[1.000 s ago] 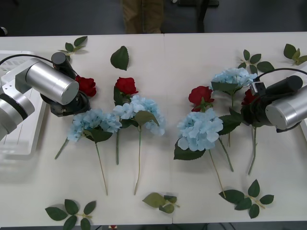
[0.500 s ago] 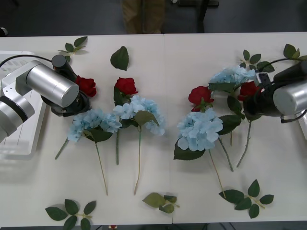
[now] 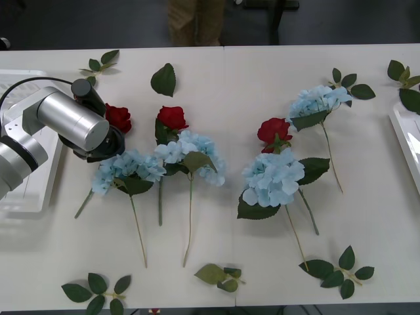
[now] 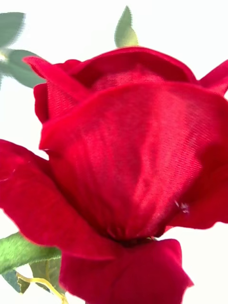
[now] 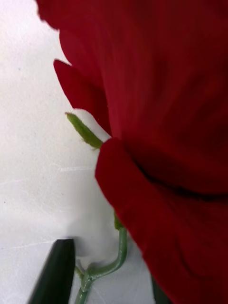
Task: Place the red flowers into the right box and the blue flowers into the left box. If a person shows an open palm, hand one flower to the person first, then continue sorting.
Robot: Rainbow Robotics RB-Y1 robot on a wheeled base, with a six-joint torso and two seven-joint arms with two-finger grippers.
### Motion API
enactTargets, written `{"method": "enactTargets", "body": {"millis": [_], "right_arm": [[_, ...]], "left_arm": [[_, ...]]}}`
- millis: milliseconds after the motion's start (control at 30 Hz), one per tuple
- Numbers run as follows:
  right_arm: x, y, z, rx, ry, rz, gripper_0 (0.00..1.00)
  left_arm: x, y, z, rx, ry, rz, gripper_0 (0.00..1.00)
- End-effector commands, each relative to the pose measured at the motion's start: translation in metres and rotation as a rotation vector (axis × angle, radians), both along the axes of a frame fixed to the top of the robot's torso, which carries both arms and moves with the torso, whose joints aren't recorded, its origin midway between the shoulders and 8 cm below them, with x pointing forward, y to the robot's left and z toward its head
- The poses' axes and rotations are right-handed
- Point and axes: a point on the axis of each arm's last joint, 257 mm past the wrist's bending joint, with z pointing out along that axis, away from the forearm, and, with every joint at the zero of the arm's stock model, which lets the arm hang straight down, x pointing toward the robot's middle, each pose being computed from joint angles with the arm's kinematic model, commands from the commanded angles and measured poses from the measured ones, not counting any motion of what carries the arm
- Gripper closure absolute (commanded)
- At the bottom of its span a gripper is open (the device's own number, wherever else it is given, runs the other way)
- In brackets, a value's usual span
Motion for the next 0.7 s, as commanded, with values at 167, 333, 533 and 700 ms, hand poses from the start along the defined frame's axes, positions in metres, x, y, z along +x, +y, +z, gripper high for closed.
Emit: {"method": "enactTargets", "body": {"millis": [167,333,533,700], "right_arm": [[-0.013,-0.112,0.048,-0.165,-0.037,-0.074,1.00],[-0.017,-0.143,0.003,-0.178,-0.031,-0.119,1.00],[-0.015,-0.151,-0.046,-0.169,-0.046,-0.129,1.00],[-0.008,-0.147,-0.058,-0.175,-0.060,-0.121,1.00]], "left_arm": [[-0.048,0.047,-0.053,0.061,0.120,0.023,1.00],[-0.048,0.047,-0.053,0.061,0.120,0.023,1.00],[-0.043,0.043,-0.047,0.055,0.101,0.011,1.00],[-0.026,0.041,-0.003,0.065,0.071,-0.109,1.00]]}}
